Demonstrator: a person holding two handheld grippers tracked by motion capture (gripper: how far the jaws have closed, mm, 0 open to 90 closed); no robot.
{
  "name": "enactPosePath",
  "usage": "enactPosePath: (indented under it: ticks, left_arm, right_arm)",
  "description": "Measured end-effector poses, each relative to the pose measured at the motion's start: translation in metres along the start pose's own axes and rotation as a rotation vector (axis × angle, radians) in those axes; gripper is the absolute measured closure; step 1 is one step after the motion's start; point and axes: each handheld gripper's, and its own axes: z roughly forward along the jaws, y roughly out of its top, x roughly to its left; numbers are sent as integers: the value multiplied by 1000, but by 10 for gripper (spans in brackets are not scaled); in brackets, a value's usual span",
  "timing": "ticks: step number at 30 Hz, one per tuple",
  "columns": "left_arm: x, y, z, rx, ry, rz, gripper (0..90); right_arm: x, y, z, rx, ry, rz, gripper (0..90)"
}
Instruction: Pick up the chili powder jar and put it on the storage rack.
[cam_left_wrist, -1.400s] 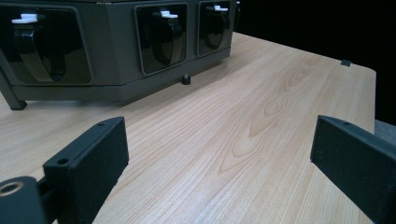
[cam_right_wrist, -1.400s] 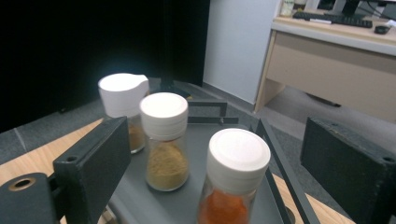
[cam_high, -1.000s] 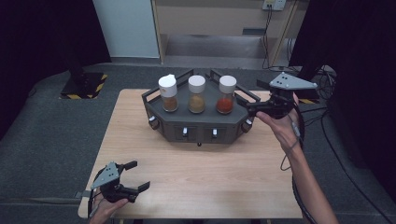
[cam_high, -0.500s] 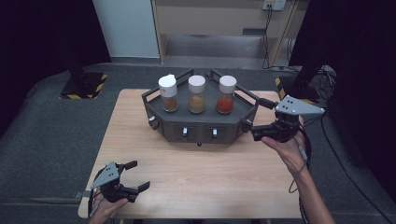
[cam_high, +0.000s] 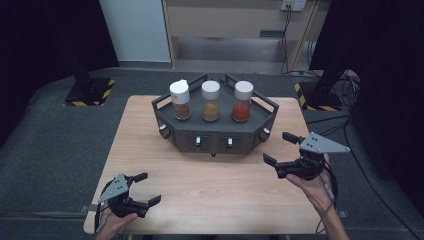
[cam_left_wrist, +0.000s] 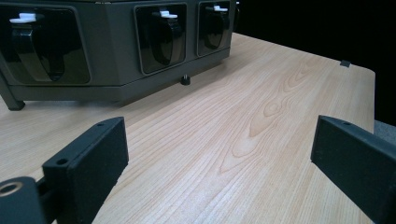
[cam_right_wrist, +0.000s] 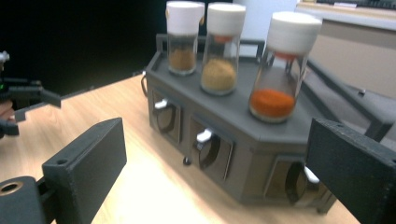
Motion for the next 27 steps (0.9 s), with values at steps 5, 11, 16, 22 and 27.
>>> enactPosePath:
  ticks: [5,11,16,22,27]
  left_arm:
    - [0,0,0,0,0,-3,27]
    - [0,0,0,0,2,-3,27]
    - [0,0,0,1,2,-4,27]
    - [1,-1,0,-1,3,-9,27]
    - [1,0,0,3,3,-8,27]
  right_arm:
    - [4,-20,-7,11,-10,21,56]
    - [8,-41,-15,11,-29,40,56]
    - [13,-56,-22,15,-46,53,58]
    - [23,-72,-28,34,-69,36,58]
    - [24,-85,-31,40,-70,51,58]
